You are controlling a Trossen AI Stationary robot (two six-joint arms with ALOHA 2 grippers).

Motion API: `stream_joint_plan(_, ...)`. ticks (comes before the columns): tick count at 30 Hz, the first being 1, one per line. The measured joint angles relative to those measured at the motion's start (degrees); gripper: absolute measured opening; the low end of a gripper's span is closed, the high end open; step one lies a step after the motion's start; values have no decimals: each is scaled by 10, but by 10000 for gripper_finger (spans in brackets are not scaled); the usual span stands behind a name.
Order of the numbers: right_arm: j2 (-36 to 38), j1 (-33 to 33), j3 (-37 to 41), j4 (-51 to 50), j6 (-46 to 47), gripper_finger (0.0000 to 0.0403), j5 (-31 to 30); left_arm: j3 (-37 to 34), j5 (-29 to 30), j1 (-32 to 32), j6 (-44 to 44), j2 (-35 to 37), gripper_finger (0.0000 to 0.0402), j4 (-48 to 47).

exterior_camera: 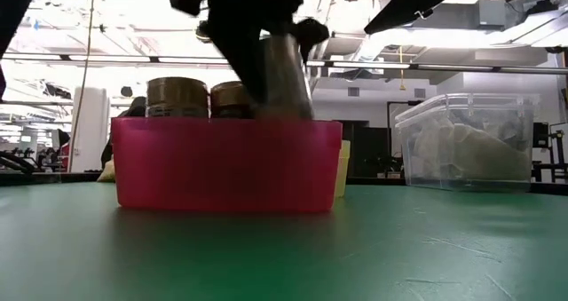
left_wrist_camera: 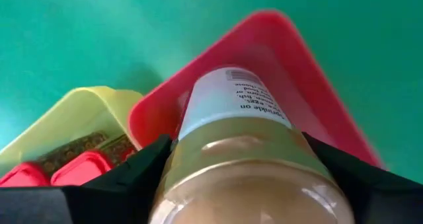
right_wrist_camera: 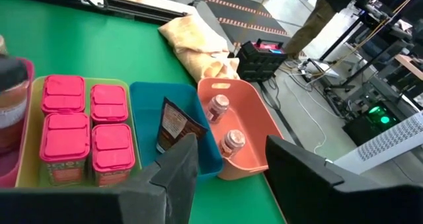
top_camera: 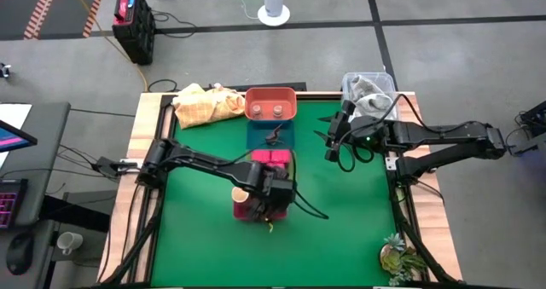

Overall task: Sort spices by type
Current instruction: Put the brown seasoning can into the red bin

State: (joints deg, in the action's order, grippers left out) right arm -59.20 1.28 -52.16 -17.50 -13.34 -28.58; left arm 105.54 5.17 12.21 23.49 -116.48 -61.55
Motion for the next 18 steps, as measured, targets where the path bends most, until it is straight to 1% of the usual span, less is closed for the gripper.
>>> stream_joint_plan(3,0,0,0,0,0,213,0,0,10,2,29,-11,270,-12)
stream_joint_plan(5,0,0,0,0,0,213,0,0,17,4,31,-15,278,-11)
stream_joint_plan(9,0,0,0,0,0,213,0,0,22,5,18,-18,321,-5)
stream_joint_plan(12,0,0,0,0,0,213,0,0,23,5,11,-16,343,-1)
stream_joint_plan(18,12,-6,0,-7,19,213,2,9,21,5,-19,-10,347,2)
